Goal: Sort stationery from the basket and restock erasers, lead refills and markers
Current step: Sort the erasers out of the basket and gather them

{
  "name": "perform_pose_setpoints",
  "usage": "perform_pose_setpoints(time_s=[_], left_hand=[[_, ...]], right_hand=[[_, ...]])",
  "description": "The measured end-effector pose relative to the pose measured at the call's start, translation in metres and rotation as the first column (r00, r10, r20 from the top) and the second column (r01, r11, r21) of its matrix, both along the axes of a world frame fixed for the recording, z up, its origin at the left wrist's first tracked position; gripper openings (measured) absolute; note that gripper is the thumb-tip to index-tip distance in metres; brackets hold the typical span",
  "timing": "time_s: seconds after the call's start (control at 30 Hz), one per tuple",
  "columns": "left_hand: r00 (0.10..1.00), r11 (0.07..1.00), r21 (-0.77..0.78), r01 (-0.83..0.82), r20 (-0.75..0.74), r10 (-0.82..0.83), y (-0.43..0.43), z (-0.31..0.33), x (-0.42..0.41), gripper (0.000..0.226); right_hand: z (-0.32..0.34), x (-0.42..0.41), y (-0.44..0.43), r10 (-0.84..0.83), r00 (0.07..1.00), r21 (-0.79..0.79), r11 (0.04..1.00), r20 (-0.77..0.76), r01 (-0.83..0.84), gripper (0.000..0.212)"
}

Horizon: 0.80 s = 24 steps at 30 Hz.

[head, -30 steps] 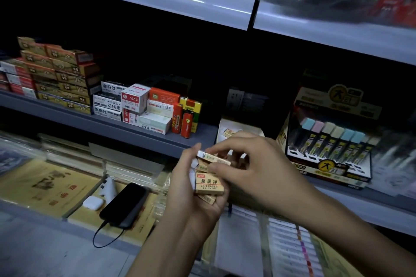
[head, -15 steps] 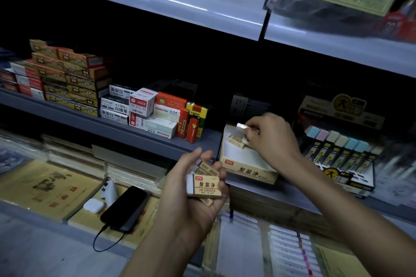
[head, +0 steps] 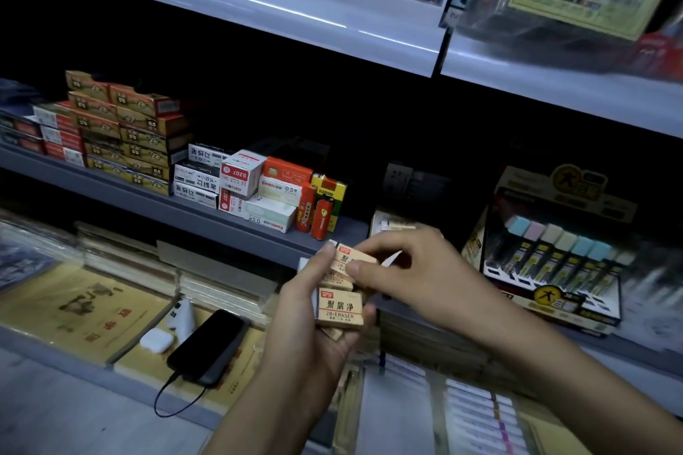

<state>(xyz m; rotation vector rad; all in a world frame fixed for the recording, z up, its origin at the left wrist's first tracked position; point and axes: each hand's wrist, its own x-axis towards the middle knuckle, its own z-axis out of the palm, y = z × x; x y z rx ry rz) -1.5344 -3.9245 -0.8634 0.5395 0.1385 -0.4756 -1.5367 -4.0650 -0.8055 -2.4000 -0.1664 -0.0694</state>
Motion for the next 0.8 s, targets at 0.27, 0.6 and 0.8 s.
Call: perform_pose_setpoints(time_s=[0.27,0.6,0.8], left_hand=[[0.997,0.995,0.06,0.082,0.004,-0.083,-0.005,0.0,-0.005,0.039],[0.985,0.991,-0.114,0.068,-0.151,-0.085,0.0,0.004,-0.006,0.031],[0.992,0.996,-0.046,0.071,-0.099,-0.075,0.001,0.001,-0.009,0.034]], right_hand=[[0.001,0.007,-0.031,-0.35,0.887,0.033,0.933,0.302,0.357,0.008],[-0.025,0.073,-0.08,-0.295,0.88,-0.665,0.577,0.372,0.475,0.013],[-0.02,0.062,-0.08,-0.235,0.879,-0.665,0.58,0.416,0.47,0.02]])
